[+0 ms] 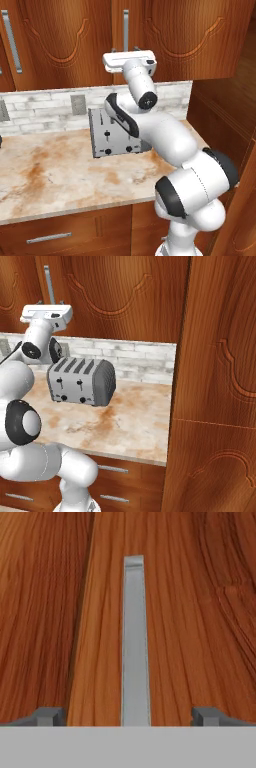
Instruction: Get the candle and the beer from the cabinet and move them to the dining counter.
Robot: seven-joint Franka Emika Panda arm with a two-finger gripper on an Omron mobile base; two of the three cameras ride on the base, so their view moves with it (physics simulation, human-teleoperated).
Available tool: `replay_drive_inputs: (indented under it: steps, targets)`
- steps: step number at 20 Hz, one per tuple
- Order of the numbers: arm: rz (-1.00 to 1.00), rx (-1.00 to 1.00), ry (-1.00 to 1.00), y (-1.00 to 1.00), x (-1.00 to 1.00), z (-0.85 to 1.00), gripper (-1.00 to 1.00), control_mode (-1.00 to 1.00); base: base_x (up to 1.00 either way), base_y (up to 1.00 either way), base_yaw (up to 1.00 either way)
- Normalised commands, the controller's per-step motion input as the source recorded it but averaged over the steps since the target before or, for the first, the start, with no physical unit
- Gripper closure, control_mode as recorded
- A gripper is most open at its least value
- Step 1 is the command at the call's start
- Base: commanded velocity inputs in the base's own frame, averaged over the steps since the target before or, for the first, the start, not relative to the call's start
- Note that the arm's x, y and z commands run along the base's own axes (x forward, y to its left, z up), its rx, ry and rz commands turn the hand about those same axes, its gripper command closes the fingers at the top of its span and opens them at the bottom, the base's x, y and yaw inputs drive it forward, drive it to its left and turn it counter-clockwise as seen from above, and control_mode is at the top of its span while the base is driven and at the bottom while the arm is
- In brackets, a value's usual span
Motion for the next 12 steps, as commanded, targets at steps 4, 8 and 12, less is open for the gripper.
replay_drive_inputs:
  steps: [4, 8, 12]
  targets:
    - [0.00, 0.00, 0.00, 0.05, 0.36, 0.04, -1.00, -1.00, 0.00, 0.00, 0.00]
    - [0.00, 0.00, 0.00, 0.00, 0.31, 0.00, -1.00, -1.00, 0.00, 0.00, 0.00]
    - [0.00, 0.00, 0.01, 0.00, 0.37, 0.09, -1.00, -1.00, 0.00, 0.00, 0.00]
